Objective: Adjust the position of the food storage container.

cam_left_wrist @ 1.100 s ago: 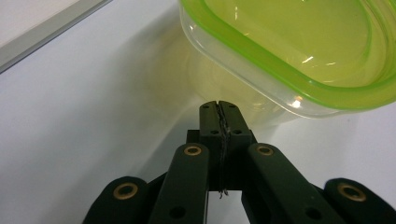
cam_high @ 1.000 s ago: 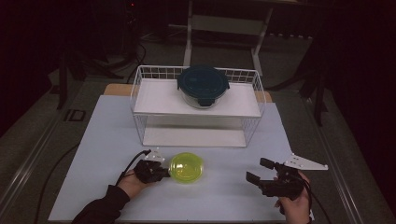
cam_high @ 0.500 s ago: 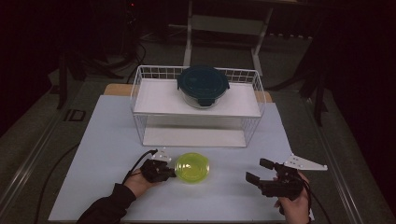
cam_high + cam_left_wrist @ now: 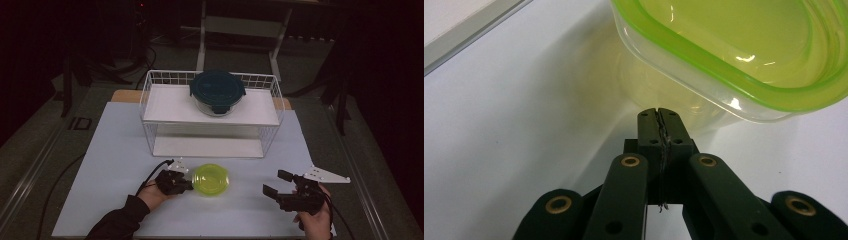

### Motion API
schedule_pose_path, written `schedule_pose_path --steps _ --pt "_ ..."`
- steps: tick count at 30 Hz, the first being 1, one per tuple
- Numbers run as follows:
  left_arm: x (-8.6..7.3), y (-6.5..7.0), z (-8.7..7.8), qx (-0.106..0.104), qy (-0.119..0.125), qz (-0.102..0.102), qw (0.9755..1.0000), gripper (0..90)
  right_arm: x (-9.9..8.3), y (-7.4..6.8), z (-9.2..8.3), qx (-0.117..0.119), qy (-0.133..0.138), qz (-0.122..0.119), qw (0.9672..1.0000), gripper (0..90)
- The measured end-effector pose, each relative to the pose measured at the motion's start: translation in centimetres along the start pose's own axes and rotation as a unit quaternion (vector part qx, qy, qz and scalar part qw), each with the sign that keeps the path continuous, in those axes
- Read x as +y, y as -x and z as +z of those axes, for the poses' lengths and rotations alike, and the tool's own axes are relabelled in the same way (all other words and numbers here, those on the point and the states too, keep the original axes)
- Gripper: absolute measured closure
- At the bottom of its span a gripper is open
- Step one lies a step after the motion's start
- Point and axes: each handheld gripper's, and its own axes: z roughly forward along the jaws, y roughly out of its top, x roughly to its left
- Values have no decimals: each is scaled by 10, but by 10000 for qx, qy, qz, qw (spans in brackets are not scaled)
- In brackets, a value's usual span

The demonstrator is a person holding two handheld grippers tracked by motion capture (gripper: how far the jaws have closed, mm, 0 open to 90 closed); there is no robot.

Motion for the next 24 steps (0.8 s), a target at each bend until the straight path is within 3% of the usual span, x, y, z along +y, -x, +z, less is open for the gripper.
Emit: schedule_pose_path --steps 7,12,14,19,24 --pt "-1 -2 -10 6 66 -60 10000 884 -1 -2 1 11 31 -98 9999 120" --pt "0 0 -30 30 198 -90 9998 879 -1 -5 1 -76 40 -241 9997 123" --pt "1 -1 -39 14 266 -192 9995 850 -1 -6 1 -83 41 -278 9996 123" --pt "0 0 -61 124 481 -241 9985 801 0 -8 2 -4 89 -315 9995 136" --pt "0 2 -78 160 546 -347 9978 591 0 -10 3 -36 56 -370 9993 137"
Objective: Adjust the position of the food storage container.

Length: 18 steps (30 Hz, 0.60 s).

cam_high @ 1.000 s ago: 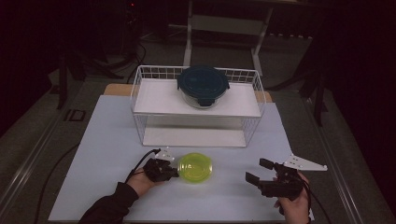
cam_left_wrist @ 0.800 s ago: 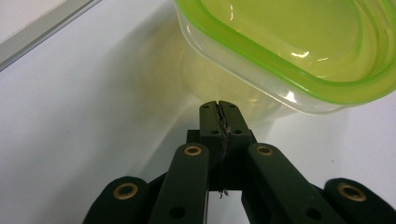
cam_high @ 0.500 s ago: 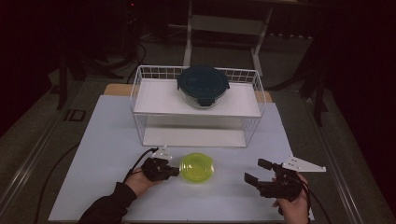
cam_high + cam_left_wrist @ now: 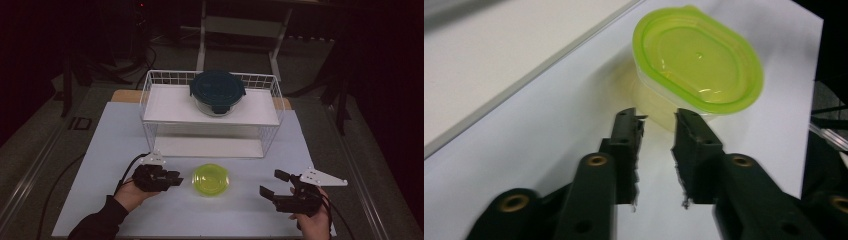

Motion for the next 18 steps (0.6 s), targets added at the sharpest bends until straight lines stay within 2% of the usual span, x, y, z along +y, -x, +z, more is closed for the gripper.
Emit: schedule_pose_path --steps 2,3,4,5,6,7,8,10,11,12,14,15,16,17,18 --pt "1 0 -5 22 36 -62 10000 572 0 -2 1 -8 -28 -66 10000 143" --pt "1 0 -8 4 100 -138 9999 535 0 -2 2 5 -17 -107 9999 145" --pt "1 -1 -10 9 111 -184 9998 474 -1 -4 3 -16 -24 -175 9998 145" --pt "2 -2 -14 -84 251 -297 9992 379 -1 -6 4 15 -34 -235 9997 145" --pt "2 -2 -14 -84 251 -297 9992 344 -1 -6 4 15 -34 -235 9997 145" --pt "3 -2 -17 -200 299 -284 9990 256 -1 -9 6 -5 -57 -311 9995 146" --pt "3 -2 -17 -200 299 -284 9990 196 -1 -9 6 -5 -57 -311 9995 146" --pt "4 1 -19 -129 332 -214 9991 169 0 -10 7 3 -95 -347 9994 147" --pt "5 2 -20 -142 364 -268 9989 127 -1 -10 8 21 -103 -318 9994 159" --pt "5 2 -20 -142 364 -268 9989 107 -1 -10 8 21 -103 -318 9994 159" --pt "7 4 -20 -152 348 -257 9989 13 -1 -10 10 57 -99 -246 9996 164" --pt "9 6 -20 -174 414 -338 9984 3 -2 -8 11 45 -38 -200 9998 154" --pt "9 6 -20 -174 414 -338 9984 1 -2 -8 11 45 -38 -200 9998 154" --pt "10 8 -21 -201 586 -377 9974 0 -2 -8 13 36 -38 -226 9997 140" --pt "10 8 -21 -201 586 -377 9974 0 -2 -8 13 36 -38 -226 9997 140"
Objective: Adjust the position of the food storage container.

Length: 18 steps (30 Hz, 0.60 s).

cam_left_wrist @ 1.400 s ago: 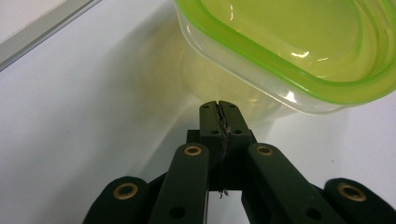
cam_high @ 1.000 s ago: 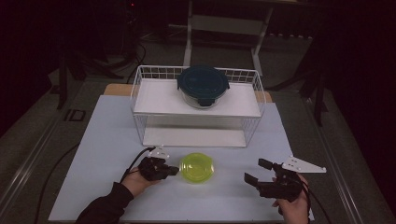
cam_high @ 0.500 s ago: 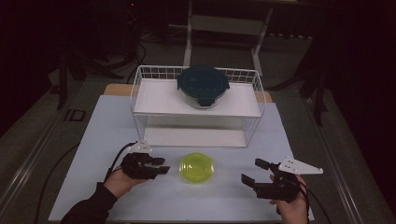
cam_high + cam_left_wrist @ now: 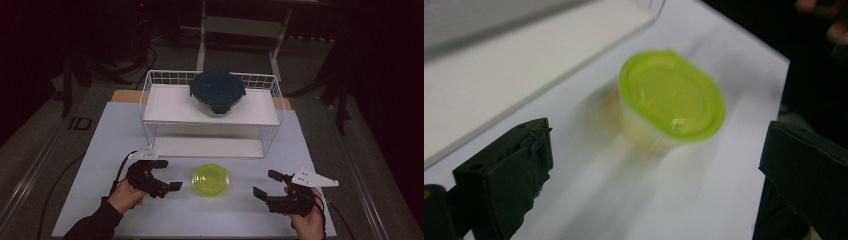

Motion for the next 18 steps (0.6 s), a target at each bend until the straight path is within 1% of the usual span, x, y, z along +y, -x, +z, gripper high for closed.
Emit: schedule_pose_path --steps 1,2,3,4,5,6,7,8,9,10,11,12,13,14,15,16,17,18 --pt "1 2 0 -11 55 -29 10000 0 0 0 3 -56 -66 -68 9999 132" --pt "2 3 1 -52 100 -77 9999 0 0 0 3 -56 -66 -68 9999 132" --pt "3 6 4 -64 138 -95 9998 0 0 2 8 -61 -159 -125 9998 124" --pt "3 6 4 -64 138 -95 9998 0 0 2 8 -61 -159 -125 9998 124" --pt "4 8 6 -43 113 -60 9999 0 1 3 14 -67 -185 -99 9998 116" --pt "4 9 8 -54 117 -69 9999 0 1 3 14 -67 -185 -99 9998 116" --pt "4 11 10 -74 162 -88 9998 0 1 5 20 -62 -218 -63 9997 117" --pt "5 12 12 -65 166 -94 9998 0 1 5 20 -62 -218 -63 9997 117" --pt "5 13 16 -90 175 -154 9997 0 2 5 28 25 -285 -25 9996 120" --pt "5 13 16 -90 175 -154 9997 0 2 5 28 25 -285 -25 9996 120" --pt "5 14 21 -90 184 -231 9995 0 2 6 38 112 -480 129 9987 116" --pt "5 14 21 -90 184 -231 9995 0 2 6 38 112 -480 129 9987 116" --pt "5 14 25 -98 122 -289 9995 0 2 6 44 93 -593 235 9979 107" --pt "5 14 27 -133 106 -325 9993 0 2 6 52 62 -668 432 9968 106" --pt "5 14 32 -201 18 -440 9988 0 1 8 62 143 -830 703 9940 108" --pt "5 14 32 -201 18 -440 9988 0 1 8 62 143 -830 703 9940 108" --pt "5 12 37 -260 -36 -576 9980 0 2 11 73 210 -933 943 9909 127" --pt "5 12 37 -260 -36 -576 9980 0 2 11 73 210 -933 943 9909 127"
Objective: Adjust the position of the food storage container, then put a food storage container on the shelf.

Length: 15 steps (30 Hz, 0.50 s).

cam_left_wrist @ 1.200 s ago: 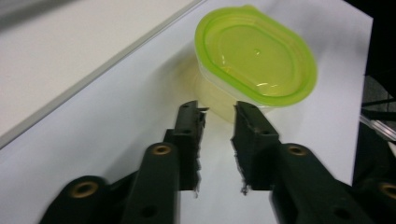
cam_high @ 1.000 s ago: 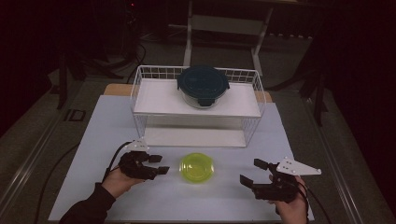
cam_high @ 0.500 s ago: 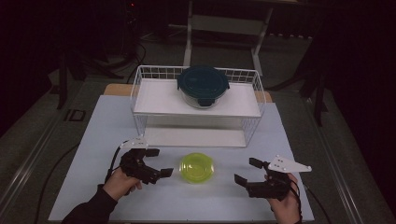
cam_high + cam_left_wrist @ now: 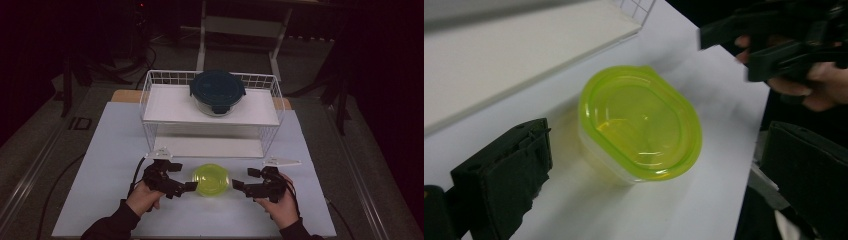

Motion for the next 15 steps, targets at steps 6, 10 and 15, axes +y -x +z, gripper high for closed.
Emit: schedule_pose_path --steps 6,10,15 --pt "0 -11 17 62 -206 -761 9969 0 7 8 26 300 -276 606 9973 193" --pt "-2 -19 23 18 -303 -1301 9910 49 7 15 35 365 -433 998 9934 301" --pt "-6 -32 26 -100 -371 -1968 9797 221 6 21 42 600 -703 1605 9827 444"
